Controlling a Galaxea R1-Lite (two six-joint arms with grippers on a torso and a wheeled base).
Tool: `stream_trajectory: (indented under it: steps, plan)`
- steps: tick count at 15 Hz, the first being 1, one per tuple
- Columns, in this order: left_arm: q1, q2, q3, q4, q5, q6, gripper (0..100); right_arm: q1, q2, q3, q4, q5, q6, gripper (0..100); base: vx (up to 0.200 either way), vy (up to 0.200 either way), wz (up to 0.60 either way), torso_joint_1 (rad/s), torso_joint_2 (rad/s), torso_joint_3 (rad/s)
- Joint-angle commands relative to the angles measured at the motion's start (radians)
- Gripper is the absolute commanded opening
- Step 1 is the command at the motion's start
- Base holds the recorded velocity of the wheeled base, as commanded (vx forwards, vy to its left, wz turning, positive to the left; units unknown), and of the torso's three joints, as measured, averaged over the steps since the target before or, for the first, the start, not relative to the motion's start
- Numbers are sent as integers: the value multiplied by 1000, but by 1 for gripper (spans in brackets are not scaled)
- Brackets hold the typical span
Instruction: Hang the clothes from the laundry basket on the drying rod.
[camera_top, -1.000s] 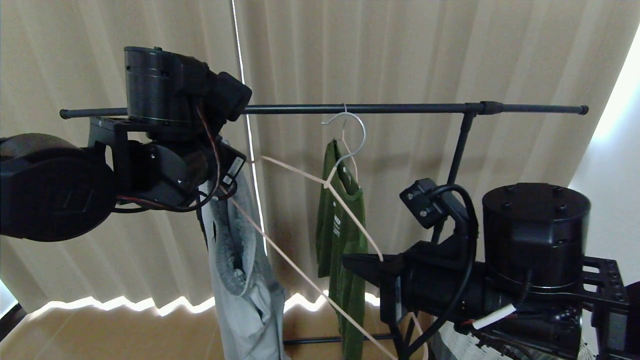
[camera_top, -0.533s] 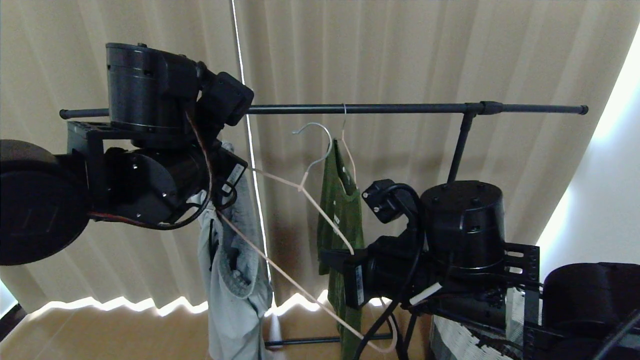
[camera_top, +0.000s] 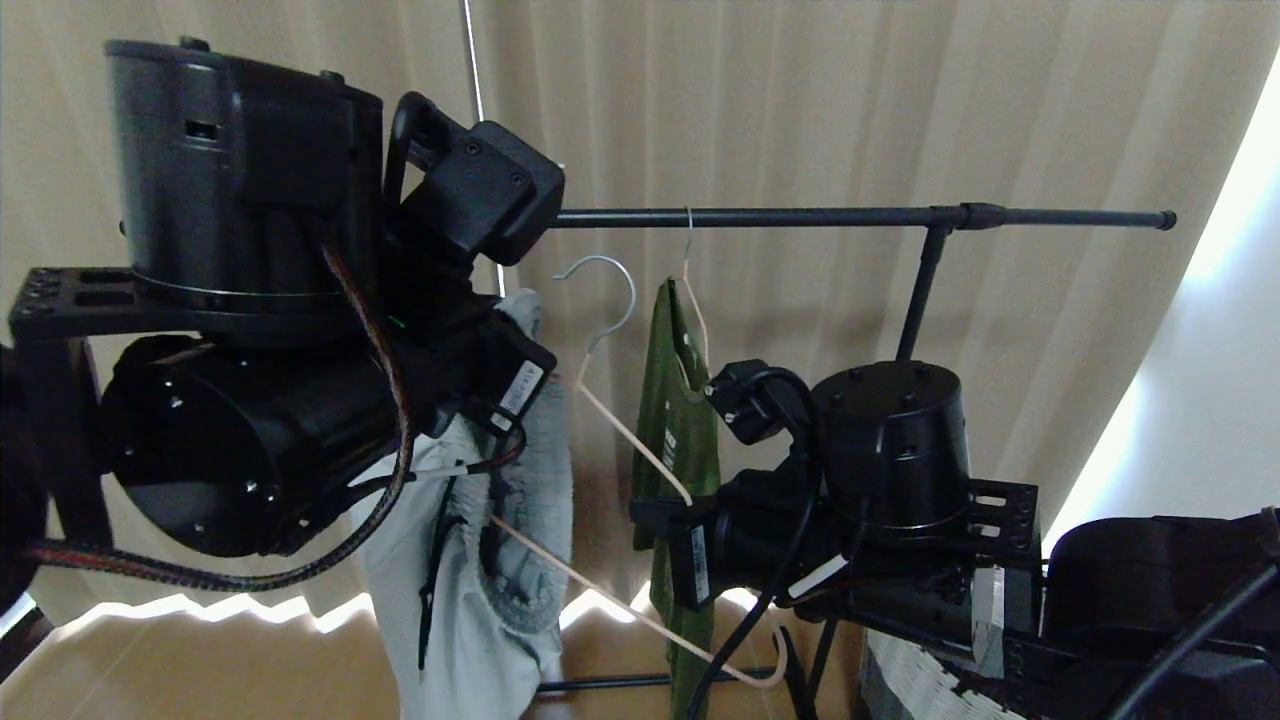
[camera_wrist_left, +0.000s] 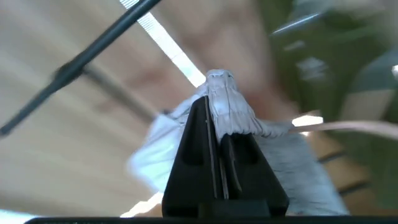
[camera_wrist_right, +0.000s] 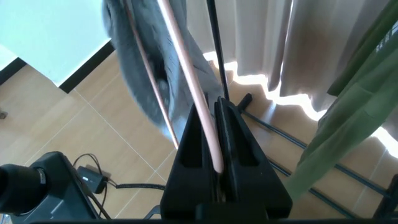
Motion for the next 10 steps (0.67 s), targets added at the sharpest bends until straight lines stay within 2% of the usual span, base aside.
stream_trajectory:
  steps: [1, 2, 5, 10]
  plan:
    - [-35, -12, 6, 0, -40, -16, 0, 0, -12, 6, -2, 0, 2, 0, 0, 0, 0, 0, 0, 0]
    - [-35, -12, 13, 0, -63, -26, 0, 0, -17, 11, -2, 0, 2, 0, 0, 0, 0, 0, 0, 0]
    - [-29, -46, 95, -3, -227, -46, 0, -7, -66, 28, 0, 0, 0, 0, 0, 0, 0, 0, 0, 0]
    - [-24, -100, 180, -21, -353, -50, 0, -27, -196, 117, 0, -1, -11, 0, 0, 0, 0, 0, 0, 0]
